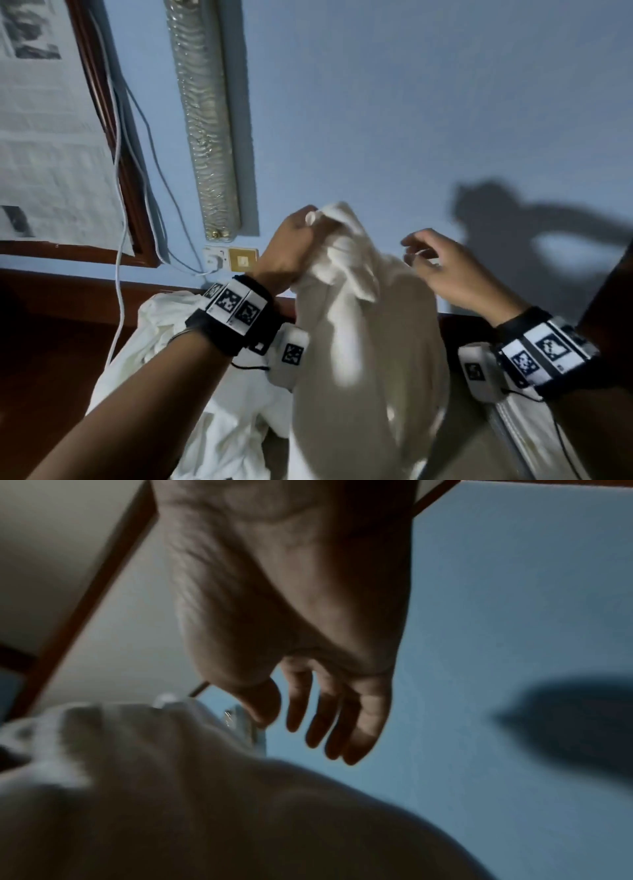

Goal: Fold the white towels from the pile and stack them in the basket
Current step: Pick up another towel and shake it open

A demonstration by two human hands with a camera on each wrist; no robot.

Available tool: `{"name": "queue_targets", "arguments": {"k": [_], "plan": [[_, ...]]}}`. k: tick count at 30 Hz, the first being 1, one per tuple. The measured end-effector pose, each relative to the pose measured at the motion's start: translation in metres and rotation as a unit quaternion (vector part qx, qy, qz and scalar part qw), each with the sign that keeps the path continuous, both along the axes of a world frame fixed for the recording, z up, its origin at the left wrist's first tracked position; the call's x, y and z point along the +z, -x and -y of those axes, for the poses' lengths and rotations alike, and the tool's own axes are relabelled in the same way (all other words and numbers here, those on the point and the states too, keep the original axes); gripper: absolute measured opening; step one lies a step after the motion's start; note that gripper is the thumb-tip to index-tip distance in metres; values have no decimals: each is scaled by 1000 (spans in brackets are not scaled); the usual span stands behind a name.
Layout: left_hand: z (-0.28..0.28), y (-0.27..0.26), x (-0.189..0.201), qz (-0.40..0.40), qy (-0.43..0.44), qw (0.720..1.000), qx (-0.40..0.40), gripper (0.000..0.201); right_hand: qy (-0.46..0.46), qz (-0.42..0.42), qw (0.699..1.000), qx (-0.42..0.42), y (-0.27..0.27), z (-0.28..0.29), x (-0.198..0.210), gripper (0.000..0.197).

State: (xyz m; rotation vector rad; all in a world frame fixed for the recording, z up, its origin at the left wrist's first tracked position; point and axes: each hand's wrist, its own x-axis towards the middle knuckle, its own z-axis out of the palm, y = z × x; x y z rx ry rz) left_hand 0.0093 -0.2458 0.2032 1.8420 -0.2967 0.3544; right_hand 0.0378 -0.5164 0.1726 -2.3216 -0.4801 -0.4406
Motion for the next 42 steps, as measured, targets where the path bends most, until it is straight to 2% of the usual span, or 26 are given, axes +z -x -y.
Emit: {"name": "queue_targets", "arguments": {"k": [1, 3, 4, 6, 7, 10, 12, 14, 15, 17, 19, 21, 22, 24, 26, 28, 29, 30, 33, 35, 36, 40, 42], "plan": [[17, 11, 10, -5, 8, 1000, -7, 26, -47, -12, 997, 53, 22, -4, 2, 7], [45, 30, 22, -15, 18, 999, -30, 27, -113, -41, 984, 135, 66, -12, 2, 18], [57, 39, 25, -21, 28, 998, -42, 25, -117, -26, 982, 148, 84, -15, -4, 20], [72, 58, 32, -30, 50, 996, -67, 25, -123, 31, 983, 130, 105, -13, -23, 14], [77, 67, 34, -27, 53, 995, -76, 28, -128, 44, 984, 116, 110, -9, -32, 18], [81, 88, 36, -16, -7, 997, -69, 29, -137, -4, 987, 86, 112, 18, -42, 28], [78, 97, 32, -50, -59, 997, -32, 28, -218, -53, 968, 110, 112, 40, -38, 25], [71, 105, 26, -82, -99, 992, 0, 36, -322, -77, 933, 139, 111, 59, -27, 34], [69, 110, 24, -85, -123, 989, 4, 37, -333, -72, 930, 137, 113, 66, -19, 37], [65, 118, 17, -81, -198, 977, 2, 41, -254, -14, 962, 102, 117, 76, -2, 35], [61, 123, 11, -107, -309, 945, 23, 49, -148, 55, 985, 67, 120, 84, 15, 30], [56, 127, 6, -131, -414, 899, 54, 59, -129, 89, 984, 81, 124, 87, 34, 16], [55, 127, 3, -120, -439, 889, 57, 56, -135, 93, 981, 100, 125, 85, 40, 12], [64, 133, -1, -63, -403, 913, -2, 44, -123, 90, 978, 144, 131, 72, 48, 10], [84, 135, -6, -5, -277, 955, -102, 46, -74, 93, 976, 181, 137, 55, 48, 15], [100, 138, -9, 13, -173, 975, -136, 25, -55, 81, 978, 185, 140, 43, 45, 18], [104, 138, -7, 14, -137, 982, -133, 18, -69, 73, 978, 183, 141, 41, 44, 21], [104, 140, -4, 16, -110, 986, -126, 22, -93, 54, 977, 184, 142, 42, 42, 24], [93, 143, 16, 46, -56, 991, -112, 24, -121, -81, 962, 229, 150, 46, 31, 25], [81, 142, 31, 74, -19, 993, -94, 21, -55, -175, 951, 247, 153, 44, 10, 24], [71, 141, 36, 86, -4, 993, -78, 22, -14, -195, 952, 237, 151, 42, -4, 24], [9, 129, 36, 99, 20, 994, 40, 26, 43, -255, 953, 155, 128, 60, -62, 33], [-30, 119, 23, 87, 22, 989, 114, 26, 67, -242, 961, 116, 115, 82, -86, 41]]}}
